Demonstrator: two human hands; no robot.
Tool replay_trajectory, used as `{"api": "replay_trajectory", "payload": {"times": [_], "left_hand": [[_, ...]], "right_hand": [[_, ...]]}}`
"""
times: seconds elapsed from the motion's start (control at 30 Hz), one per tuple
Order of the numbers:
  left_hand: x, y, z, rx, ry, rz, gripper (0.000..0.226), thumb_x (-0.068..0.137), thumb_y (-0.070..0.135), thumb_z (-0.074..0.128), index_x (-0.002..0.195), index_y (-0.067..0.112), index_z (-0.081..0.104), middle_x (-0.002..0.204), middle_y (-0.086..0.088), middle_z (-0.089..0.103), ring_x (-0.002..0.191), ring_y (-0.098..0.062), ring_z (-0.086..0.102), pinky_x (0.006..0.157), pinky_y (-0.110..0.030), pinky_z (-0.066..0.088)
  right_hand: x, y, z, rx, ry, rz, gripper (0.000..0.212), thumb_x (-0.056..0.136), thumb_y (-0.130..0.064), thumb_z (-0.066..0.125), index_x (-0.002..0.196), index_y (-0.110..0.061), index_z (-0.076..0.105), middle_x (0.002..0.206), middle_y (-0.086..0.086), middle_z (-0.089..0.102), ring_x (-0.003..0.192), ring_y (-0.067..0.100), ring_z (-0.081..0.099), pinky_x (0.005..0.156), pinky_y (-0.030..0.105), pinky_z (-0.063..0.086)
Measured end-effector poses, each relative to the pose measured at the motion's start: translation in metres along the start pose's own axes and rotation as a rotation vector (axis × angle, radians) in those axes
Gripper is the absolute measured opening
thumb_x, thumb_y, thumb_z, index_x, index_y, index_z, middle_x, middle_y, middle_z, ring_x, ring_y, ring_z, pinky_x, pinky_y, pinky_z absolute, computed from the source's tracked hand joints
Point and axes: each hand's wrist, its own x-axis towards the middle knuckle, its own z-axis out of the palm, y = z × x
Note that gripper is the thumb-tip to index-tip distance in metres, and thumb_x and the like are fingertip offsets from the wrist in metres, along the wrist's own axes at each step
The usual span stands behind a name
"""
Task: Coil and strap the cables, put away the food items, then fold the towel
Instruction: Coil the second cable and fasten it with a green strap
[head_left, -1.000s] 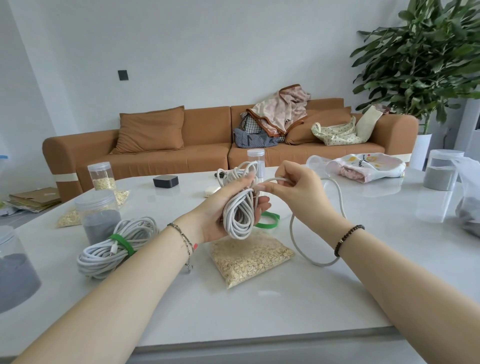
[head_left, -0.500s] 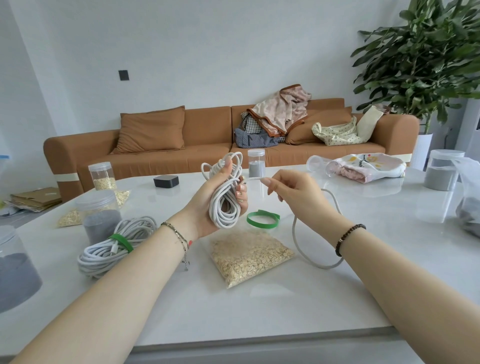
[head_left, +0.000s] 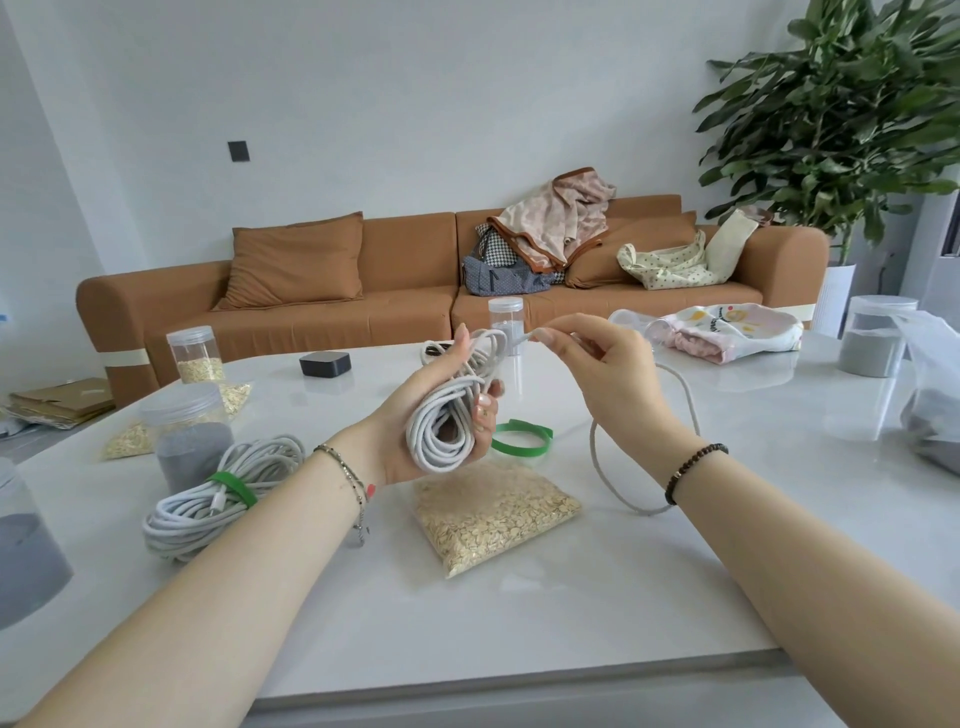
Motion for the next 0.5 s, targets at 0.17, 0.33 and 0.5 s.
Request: {"api": "replay_trajectory", "payload": {"times": [0.17, 0.33, 0.5], "left_hand": [[-0.0018, -0.0069, 0.0007, 0.150, -0.116, -0.242, 0.056, 0.072, 0.059, 0.077, 0.087, 0.008, 0.060, 0.062, -0.005, 0.058, 0.048, -0.014, 0.059, 0.049, -0.023, 0.051], [-0.0074, -0.0029, -0.0017, 0.248, -0.204, -0.426, 0.054, 0.073, 0.057, 0.080, 0.088, 0.010, 0.059, 0.061, -0.006, 0.059, 0.049, -0.017, 0.060, 0.051, -0.026, 0.051], [-0.0088, -0.0036, 0.0012, 0.337, -0.251, -0.518, 0.076, 0.060, 0.055, 0.091, 0.106, 0.008, 0.053, 0.059, -0.005, 0.059, 0.046, -0.016, 0.060, 0.050, -0.025, 0.052]], "right_hand": [[-0.0009, -0.0034, -0.0012, -0.001, -0.025, -0.076, 0.017, 0.086, -0.022, 0.078, 0.074, -0.033, 0.071, 0.069, -0.021, 0.067, 0.066, 0.002, 0.054, 0.064, 0.020, 0.042], [-0.0044, -0.0063, 0.0009, 0.120, -0.111, -0.059, 0.015, 0.077, -0.019, 0.085, 0.069, -0.023, 0.073, 0.068, -0.005, 0.070, 0.064, 0.004, 0.055, 0.061, 0.018, 0.042], [-0.0043, -0.0027, 0.0058, 0.126, -0.212, 0.029, 0.024, 0.067, -0.035, 0.085, 0.069, -0.014, 0.074, 0.055, -0.010, 0.055, 0.052, 0.002, 0.043, 0.054, 0.012, 0.033]]}}
